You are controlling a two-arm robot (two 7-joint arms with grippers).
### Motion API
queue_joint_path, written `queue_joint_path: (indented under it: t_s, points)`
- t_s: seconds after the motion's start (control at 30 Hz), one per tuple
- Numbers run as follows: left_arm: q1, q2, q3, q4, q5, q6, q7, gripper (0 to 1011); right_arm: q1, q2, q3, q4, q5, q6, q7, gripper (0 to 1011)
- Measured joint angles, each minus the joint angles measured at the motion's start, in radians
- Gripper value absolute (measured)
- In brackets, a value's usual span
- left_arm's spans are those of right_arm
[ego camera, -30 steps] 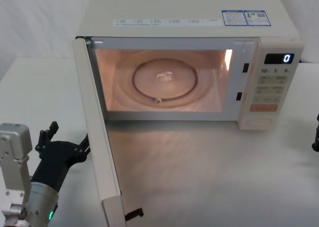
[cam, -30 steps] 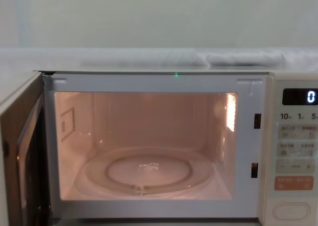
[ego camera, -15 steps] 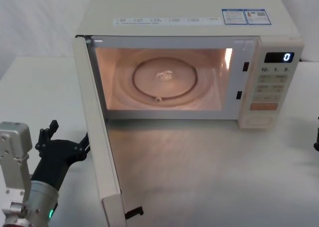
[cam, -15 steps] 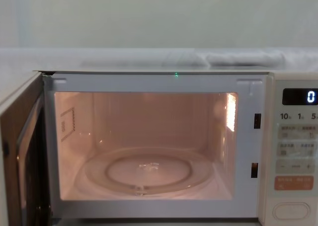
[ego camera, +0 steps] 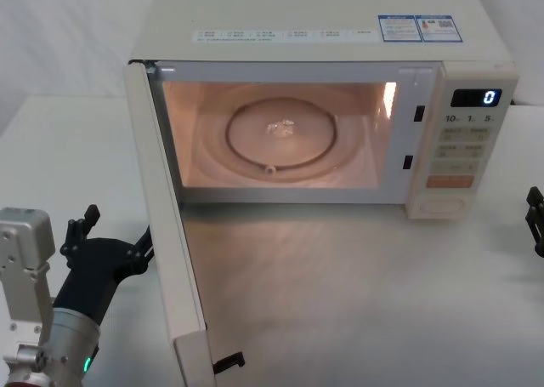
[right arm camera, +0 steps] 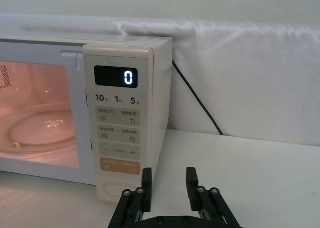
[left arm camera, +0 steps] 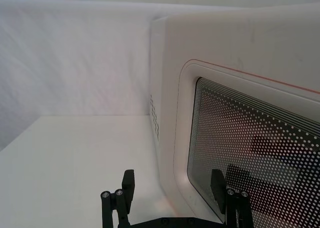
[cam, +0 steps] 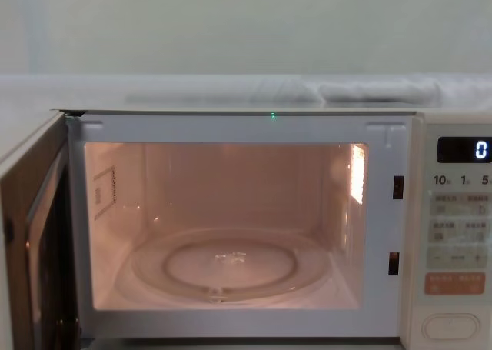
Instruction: Press the button to open the microwave door with one hand; close the microwave door with the other hand.
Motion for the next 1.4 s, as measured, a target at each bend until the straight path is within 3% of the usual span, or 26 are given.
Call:
queue_joint_path:
  t_s: [0.47,0.67,1.4]
  points:
    - [0.0,0.0,0.0,0.0,0.0,0.0,0.0,1001,0.0,-0.001,0.0,-0.001,-0.001,0.0,-0.002,867]
    - [0.0,0.0,0.0,0.0,0.0,0.0,0.0,1001,0.0,-0.001,0.0,-0.001,-0.001,0.0,-0.002,1002]
    - [0.0,0.0,0.0,0.0,0.0,0.0,0.0,1001,0.0,-0.001,0.0,-0.001,-0.001,0.0,-0.001,1002]
